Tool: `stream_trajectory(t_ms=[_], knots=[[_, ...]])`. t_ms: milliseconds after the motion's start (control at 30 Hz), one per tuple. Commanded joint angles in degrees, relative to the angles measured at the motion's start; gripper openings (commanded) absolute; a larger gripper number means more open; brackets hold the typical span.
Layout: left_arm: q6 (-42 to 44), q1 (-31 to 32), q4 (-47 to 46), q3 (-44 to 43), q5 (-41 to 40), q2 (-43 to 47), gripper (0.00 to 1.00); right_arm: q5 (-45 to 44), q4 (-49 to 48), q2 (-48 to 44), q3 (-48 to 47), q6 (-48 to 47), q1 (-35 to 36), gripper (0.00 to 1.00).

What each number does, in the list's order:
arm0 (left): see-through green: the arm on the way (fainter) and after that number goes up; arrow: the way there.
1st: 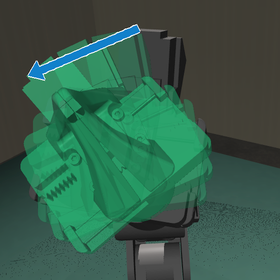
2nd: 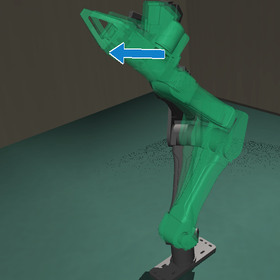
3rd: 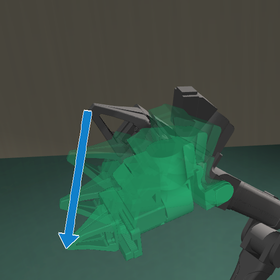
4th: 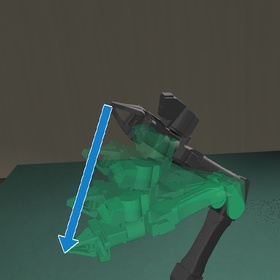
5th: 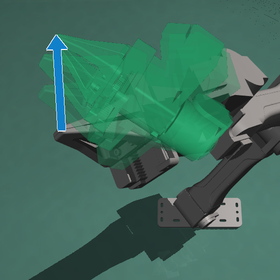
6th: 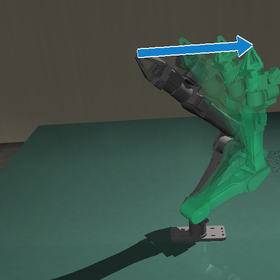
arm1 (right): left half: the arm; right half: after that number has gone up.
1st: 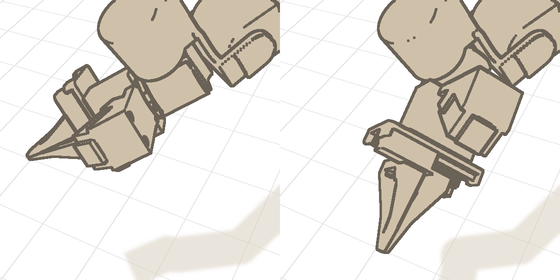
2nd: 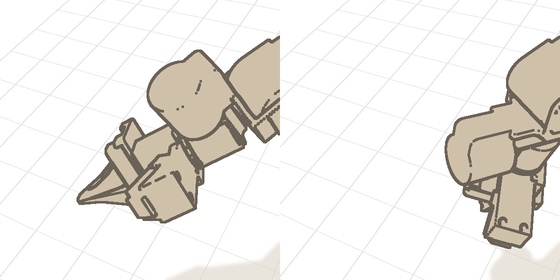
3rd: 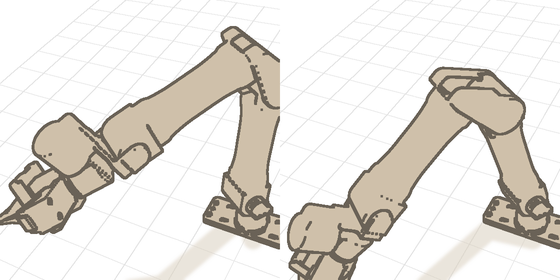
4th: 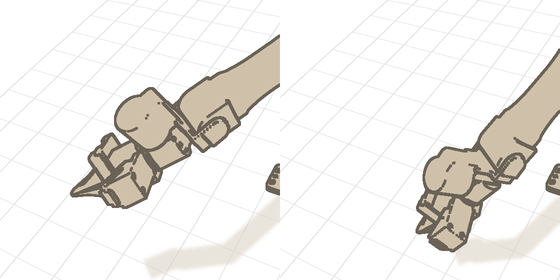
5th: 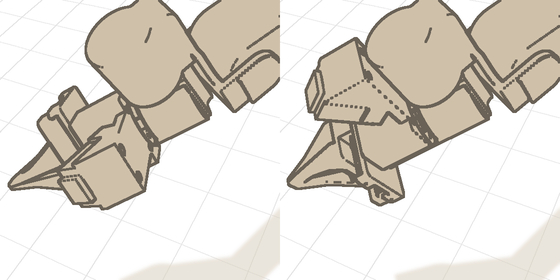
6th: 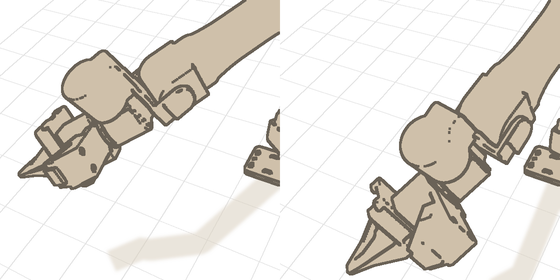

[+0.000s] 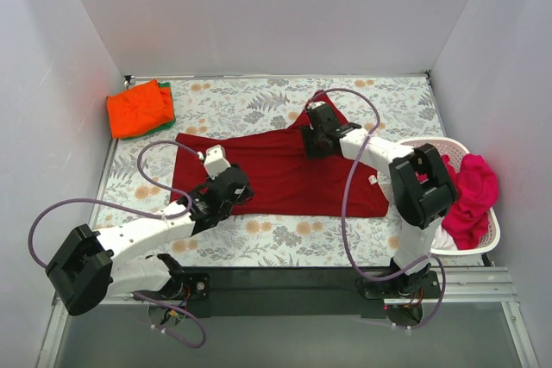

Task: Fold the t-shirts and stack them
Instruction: Fold the tshirt

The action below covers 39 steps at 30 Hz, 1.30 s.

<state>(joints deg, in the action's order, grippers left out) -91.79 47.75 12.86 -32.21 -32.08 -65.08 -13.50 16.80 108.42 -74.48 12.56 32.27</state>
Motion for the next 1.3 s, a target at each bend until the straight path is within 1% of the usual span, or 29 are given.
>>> stream_trajectory(t_ms=[0, 133, 267, 433, 667, 767, 867, 967, 1133, 1233, 1267], knots=[[5.3, -0.3, -3.9, -2.8, -6.2, -2.8, 0.41, -1.1, -0.2, -8.8, 4.7, 0.7, 0.1, 0.50], [7.1, -2.8, -6.9, -3.6, -5.2, -9.5, 0.42, -0.7, -0.9, -13.0, 11.9, 2.1, 0.1, 0.52], [7.3, -3.4, -9.8, -3.0, -4.6, -15.7, 0.42, -1.9, -1.8, -15.2, 18.0, 3.3, 0.1, 0.52], [7.2, -3.7, -11.1, -2.1, -3.0, -18.2, 0.42, -1.9, -2.5, -16.8, 23.0, 4.1, 0.1, 0.52], [5.5, -3.7, -8.7, 1.5, -1.7, -15.3, 0.41, 0.4, -3.6, -17.2, 29.5, 6.5, 0.2, 0.52], [3.2, -3.7, -6.7, 3.7, -1.1, -13.4, 0.41, 1.5, -2.9, -19.1, 32.8, 8.1, 0.5, 0.52], [2.0, -3.7, -6.3, 5.6, 2.1, -11.0, 0.41, 2.3, -1.3, -22.1, 35.9, 10.1, 1.3, 0.52], [0.6, -3.8, -5.2, 7.2, 3.1, -8.8, 0.42, 3.0, 0.2, -25.9, 38.3, 12.0, 2.4, 0.52], [-0.1, -3.5, -4.1, 8.4, 5.2, -6.6, 0.41, 3.6, 1.7, -29.0, 39.8, 13.9, 3.7, 0.53], [-0.9, -2.6, -1.6, 8.0, 4.1, -4.3, 0.41, 4.0, 2.9, -29.9, 39.8, 14.6, 4.6, 0.53], [-1.0, -2.5, -0.6, 7.5, 3.6, -2.3, 0.41, 3.9, 3.2, -30.1, 39.7, 14.6, 5.2, 0.53]])
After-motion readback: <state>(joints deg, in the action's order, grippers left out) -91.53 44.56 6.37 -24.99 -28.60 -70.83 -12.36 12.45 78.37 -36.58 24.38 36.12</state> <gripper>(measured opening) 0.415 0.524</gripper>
